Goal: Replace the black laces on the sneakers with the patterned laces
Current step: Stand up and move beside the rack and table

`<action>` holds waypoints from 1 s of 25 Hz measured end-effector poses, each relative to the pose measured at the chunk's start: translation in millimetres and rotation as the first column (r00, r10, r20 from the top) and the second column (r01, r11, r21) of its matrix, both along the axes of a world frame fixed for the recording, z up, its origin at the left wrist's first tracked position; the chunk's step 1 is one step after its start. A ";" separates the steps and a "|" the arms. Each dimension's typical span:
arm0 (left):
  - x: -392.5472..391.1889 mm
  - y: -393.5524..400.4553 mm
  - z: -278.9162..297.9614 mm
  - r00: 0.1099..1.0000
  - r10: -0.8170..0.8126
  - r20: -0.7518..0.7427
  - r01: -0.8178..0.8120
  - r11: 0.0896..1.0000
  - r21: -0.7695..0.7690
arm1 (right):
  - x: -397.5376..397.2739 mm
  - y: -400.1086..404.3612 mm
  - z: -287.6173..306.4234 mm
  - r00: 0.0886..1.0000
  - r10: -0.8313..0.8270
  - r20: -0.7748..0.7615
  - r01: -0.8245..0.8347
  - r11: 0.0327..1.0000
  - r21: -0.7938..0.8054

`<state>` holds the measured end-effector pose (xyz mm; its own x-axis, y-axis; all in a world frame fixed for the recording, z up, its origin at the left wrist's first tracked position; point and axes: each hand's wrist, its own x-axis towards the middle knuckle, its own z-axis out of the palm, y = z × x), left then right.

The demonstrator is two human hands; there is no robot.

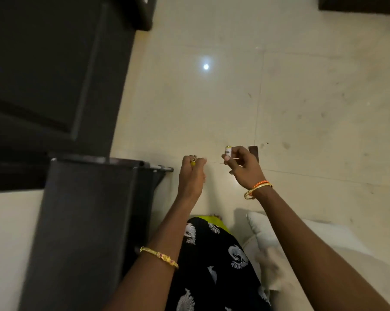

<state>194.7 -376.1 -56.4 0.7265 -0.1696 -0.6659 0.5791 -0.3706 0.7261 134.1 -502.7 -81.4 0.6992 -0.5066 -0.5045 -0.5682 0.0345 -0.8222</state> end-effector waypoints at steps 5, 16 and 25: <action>-37.9 96.1 68.7 0.941 0.235 0.243 -0.264 0.960 0.093 | 9.7 93.7 69.9 0.943 0.325 0.070 -0.326 0.945 0.009; -177.1 324.0 126.2 0.636 0.700 0.325 -0.756 0.650 0.077 | -34.3 317.7 134.0 0.538 0.833 0.128 -0.843 0.529 0.101; -355.5 509.3 158.9 0.488 0.762 0.426 -0.861 0.338 0.380 | -158.4 538.6 141.4 0.202 0.969 0.145 -0.979 0.199 0.034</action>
<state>-160.9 133.2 102.6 0.4035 0.8638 -0.3018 0.7070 -0.0849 0.7021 -24.3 35.9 60.0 0.6353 0.6515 -0.4146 -0.1516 -0.4212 -0.8942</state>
